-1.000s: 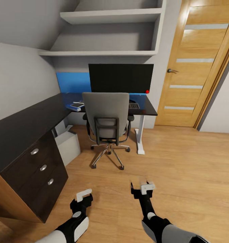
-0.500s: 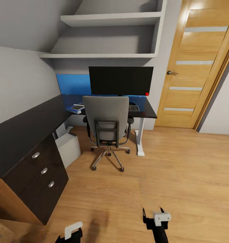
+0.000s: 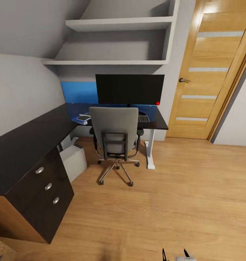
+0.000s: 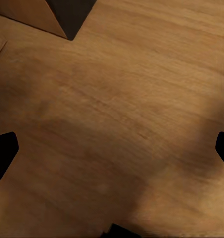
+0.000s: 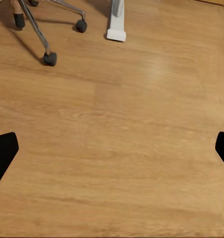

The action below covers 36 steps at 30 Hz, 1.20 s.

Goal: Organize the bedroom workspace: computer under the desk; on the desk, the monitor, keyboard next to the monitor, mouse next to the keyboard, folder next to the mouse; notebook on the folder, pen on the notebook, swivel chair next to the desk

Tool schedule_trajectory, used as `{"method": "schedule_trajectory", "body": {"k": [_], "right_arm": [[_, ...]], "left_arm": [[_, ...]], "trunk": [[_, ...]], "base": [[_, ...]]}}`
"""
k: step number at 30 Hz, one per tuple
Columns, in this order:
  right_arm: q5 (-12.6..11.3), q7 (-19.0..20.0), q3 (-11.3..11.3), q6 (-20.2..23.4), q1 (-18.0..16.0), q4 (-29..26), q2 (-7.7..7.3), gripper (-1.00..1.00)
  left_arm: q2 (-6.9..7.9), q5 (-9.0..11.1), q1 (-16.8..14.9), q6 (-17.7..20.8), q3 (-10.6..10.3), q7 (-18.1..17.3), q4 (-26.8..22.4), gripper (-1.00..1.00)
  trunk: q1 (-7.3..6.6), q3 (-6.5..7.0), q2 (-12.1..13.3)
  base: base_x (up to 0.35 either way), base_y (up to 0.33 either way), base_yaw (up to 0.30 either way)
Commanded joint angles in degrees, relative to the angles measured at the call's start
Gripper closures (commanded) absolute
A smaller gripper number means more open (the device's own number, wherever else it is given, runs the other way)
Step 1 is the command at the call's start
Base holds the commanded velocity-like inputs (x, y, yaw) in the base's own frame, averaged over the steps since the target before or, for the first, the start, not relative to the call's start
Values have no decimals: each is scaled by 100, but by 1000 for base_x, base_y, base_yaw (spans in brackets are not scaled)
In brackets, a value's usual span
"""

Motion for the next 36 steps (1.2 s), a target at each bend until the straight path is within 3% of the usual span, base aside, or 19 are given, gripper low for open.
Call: {"method": "schedule_trajectory", "body": {"k": [1,8,11,18,21,27,31,36], "right_arm": [[-77,-28,63,-16,33,13,-12,-100],[-657,12,74,-20,200,14,-261,-100],[-755,18,71,-15,259,14,-324,-100],[-817,22,79,13,435,14,-353,-100],[-824,27,74,577,476,14,-362,-100],[-830,26,72,1008,479,6,-379,-100],[-830,26,70,1259,480,5,-378,-100],[-817,27,97,1438,480,3,-347,-100]], "left_arm": [[11,5,27,-21,-62,14,0,-100],[56,1,342,-360,-65,-178,1,-100],[60,1,506,-588,-66,-211,1,-100],[65,0,698,-993,-66,-302,1,-100],[123,-1,741,-1136,-71,-330,-3,-100],[279,-2,732,-1145,-76,-330,-7,-100],[366,0,739,-1059,-82,-344,-8,-100],[438,10,735,32,-73,-896,-13,-100]], "trunk": [[-23,14,39],[-177,140,320],[-243,195,440],[-397,337,721],[-463,391,841],[-594,467,1082],[-682,513,1243],[-792,596,1443]], "base": [[0,0,0],[0,0,0],[0,0,0],[0,0,0],[0,0,-8],[0,0,-99],[0,0,-68],[0,0,-11]]}}
